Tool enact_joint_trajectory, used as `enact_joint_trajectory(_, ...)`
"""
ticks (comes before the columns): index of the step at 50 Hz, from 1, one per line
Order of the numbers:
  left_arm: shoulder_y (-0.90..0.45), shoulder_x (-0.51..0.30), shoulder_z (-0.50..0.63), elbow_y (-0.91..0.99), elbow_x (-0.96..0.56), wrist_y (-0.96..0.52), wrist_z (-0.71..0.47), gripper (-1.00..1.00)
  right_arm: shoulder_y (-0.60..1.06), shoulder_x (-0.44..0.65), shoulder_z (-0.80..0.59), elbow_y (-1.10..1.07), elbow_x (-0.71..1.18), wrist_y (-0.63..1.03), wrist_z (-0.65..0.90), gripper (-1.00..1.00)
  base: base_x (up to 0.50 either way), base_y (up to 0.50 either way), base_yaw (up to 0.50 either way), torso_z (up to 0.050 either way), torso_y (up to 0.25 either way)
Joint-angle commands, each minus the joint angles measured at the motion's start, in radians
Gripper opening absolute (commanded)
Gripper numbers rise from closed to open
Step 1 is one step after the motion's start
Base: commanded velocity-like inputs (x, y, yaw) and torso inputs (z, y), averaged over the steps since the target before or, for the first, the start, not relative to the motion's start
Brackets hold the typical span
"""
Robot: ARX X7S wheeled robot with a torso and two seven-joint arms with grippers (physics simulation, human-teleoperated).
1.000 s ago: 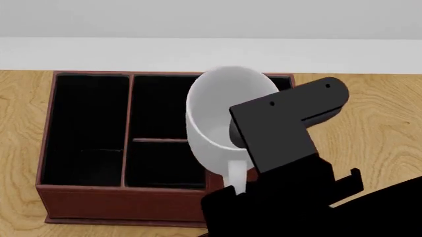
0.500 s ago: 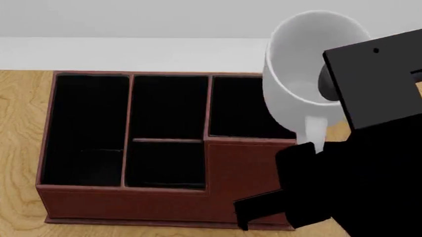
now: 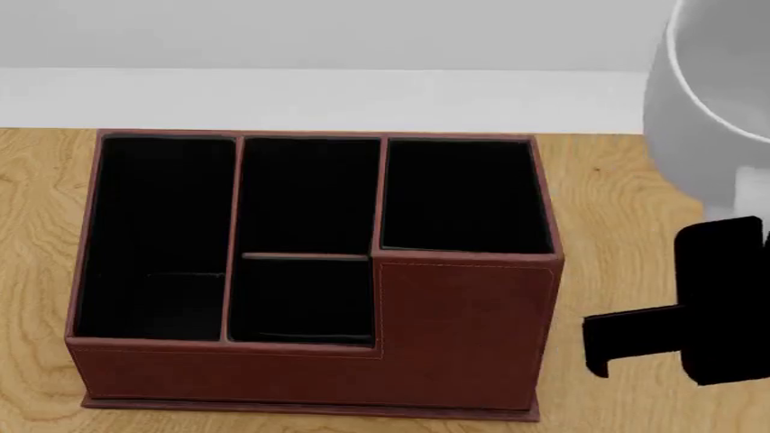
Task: Pick up the white mug and place it to the right of the caddy.
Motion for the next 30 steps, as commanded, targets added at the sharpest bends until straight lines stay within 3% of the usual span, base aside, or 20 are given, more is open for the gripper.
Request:
enact_joint_trajectory(1, -0.006, 0.0, 0.003, 0.013, -0.005, -0.012, -0.003, 1.0, 0.0, 0.028, -0.009, 0.08, -0.056, 0.084, -0.053, -1.0, 0.0, 0.0, 0.0, 0.0, 0.0)
enact_joint_trajectory(17, 0.009, -0.002, 0.005, 0.007, -0.002, 0.0, -0.01, 1.0, -0.078, -0.121, 0.005, 0.362, -0.399, 0.229, -0.315, -1.0, 0.0, 0.0, 0.0, 0.0, 0.001)
enact_joint_trajectory(30, 0.007, 0.0, 0.029, -0.013, 0.006, 0.014, -0.021, 1.0, -0.137, -0.24, -0.009, 0.514, -0.735, 0.253, -0.589, -1.0, 0.0, 0.0, 0.0, 0.0, 0.001)
